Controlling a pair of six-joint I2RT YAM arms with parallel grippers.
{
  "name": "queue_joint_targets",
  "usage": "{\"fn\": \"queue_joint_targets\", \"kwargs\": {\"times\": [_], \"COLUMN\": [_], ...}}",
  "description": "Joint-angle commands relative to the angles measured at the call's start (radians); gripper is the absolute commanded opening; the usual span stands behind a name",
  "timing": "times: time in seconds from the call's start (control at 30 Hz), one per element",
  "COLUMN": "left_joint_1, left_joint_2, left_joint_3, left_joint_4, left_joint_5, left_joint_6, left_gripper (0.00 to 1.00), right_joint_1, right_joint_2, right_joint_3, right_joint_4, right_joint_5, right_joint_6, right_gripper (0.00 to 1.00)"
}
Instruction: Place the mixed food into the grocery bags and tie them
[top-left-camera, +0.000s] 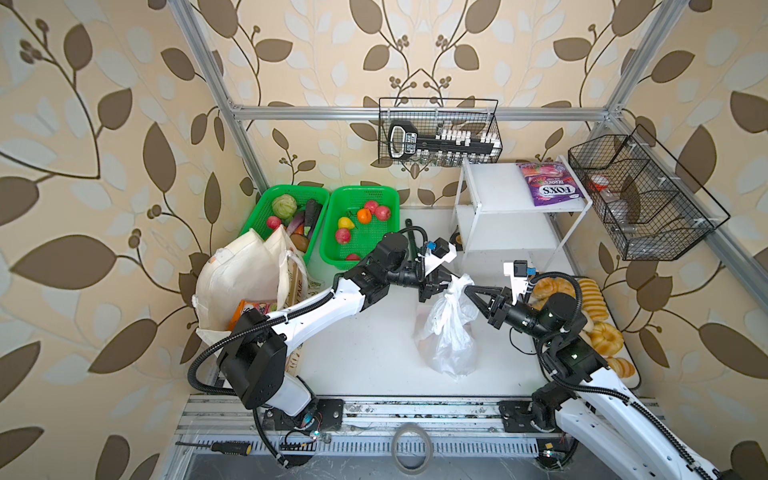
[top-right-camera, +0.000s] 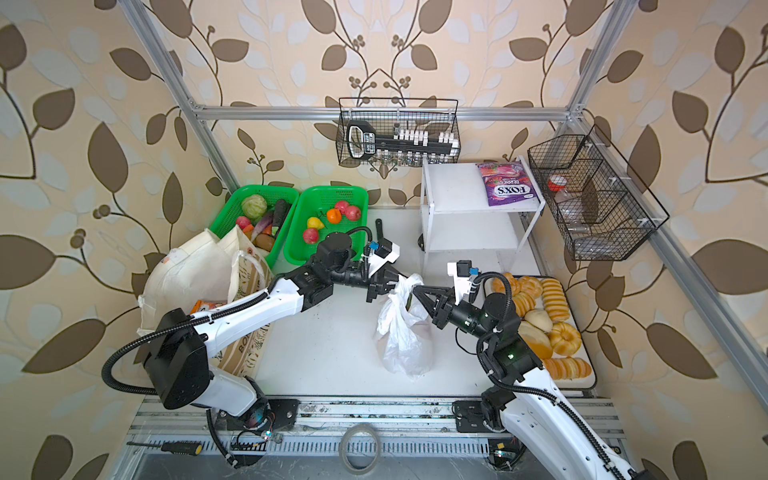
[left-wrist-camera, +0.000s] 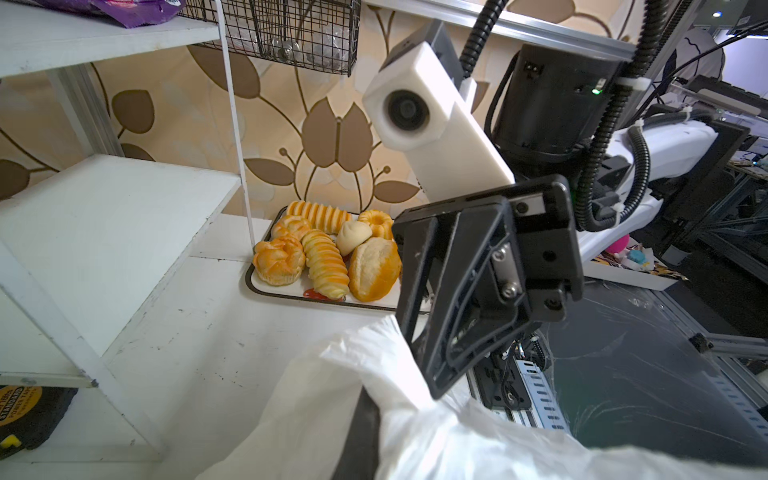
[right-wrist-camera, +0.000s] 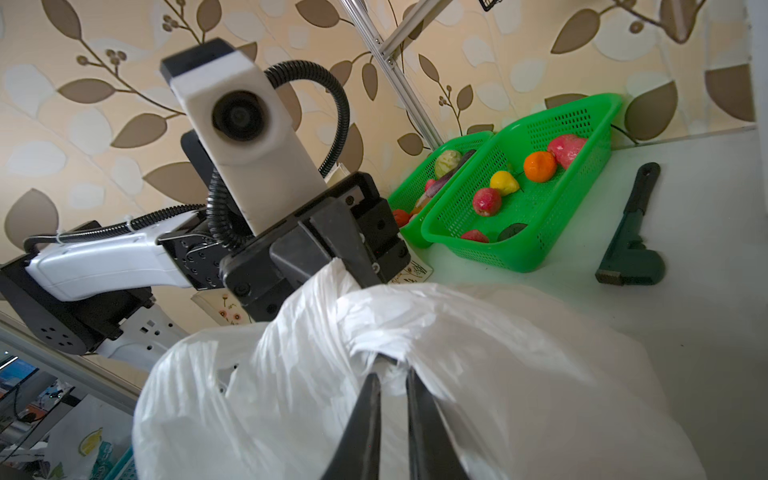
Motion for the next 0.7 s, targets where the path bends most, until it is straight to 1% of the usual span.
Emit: {"fn": "queue_joint_targets", "kwargs": {"times": [0.0,0.1,0.27,0.33,0.4,0.47,0.57,0.67], "left_joint_1": [0.004,0.004,0.004,0.004,0.003,0.004,0.004,0.004], "left_joint_2": [-0.006,-0.008,-0.006,-0.005,-0.006,-0.010,-0.015,-0.016], "left_joint_3": [0.010,0.004,-0.001,-0.003,-0.004,-0.007,-0.012,-0.015], "left_joint_4": [0.037,0.049,0.063,0.072,0.079,0.081,0.093,0.093], "left_joint_5": [0.034,0.031,0.034,0.039,0.041,0.042,0.046,0.050], "left_joint_6": [-0.026,-0.040,-0.054,-0.062,-0.066,-0.071,-0.080,-0.083], "left_gripper": [0.00,0.00,0.00,0.00,0.00,0.00,0.00,0.00], "right_joint_1": [0.005,0.007,0.019,0.018,0.013,-0.004,-0.027,-0.033], "right_joint_2": [0.035,0.063,0.084,0.095,0.102,0.098,0.088,0.073], "right_joint_3": [0.001,-0.013,-0.024,-0.031,-0.034,-0.045,-0.076,-0.092], "right_joint_4": [0.107,0.160,0.186,0.206,0.191,0.184,0.252,0.259], "right_joint_5": [-0.028,-0.035,-0.053,-0.068,-0.075,-0.087,-0.122,-0.117], "right_joint_6": [0.061,0.092,0.072,0.071,0.050,0.026,0.025,-0.003], "right_gripper": [0.17,0.16,0.15,0.18,0.24,0.25,0.25,0.27]}}
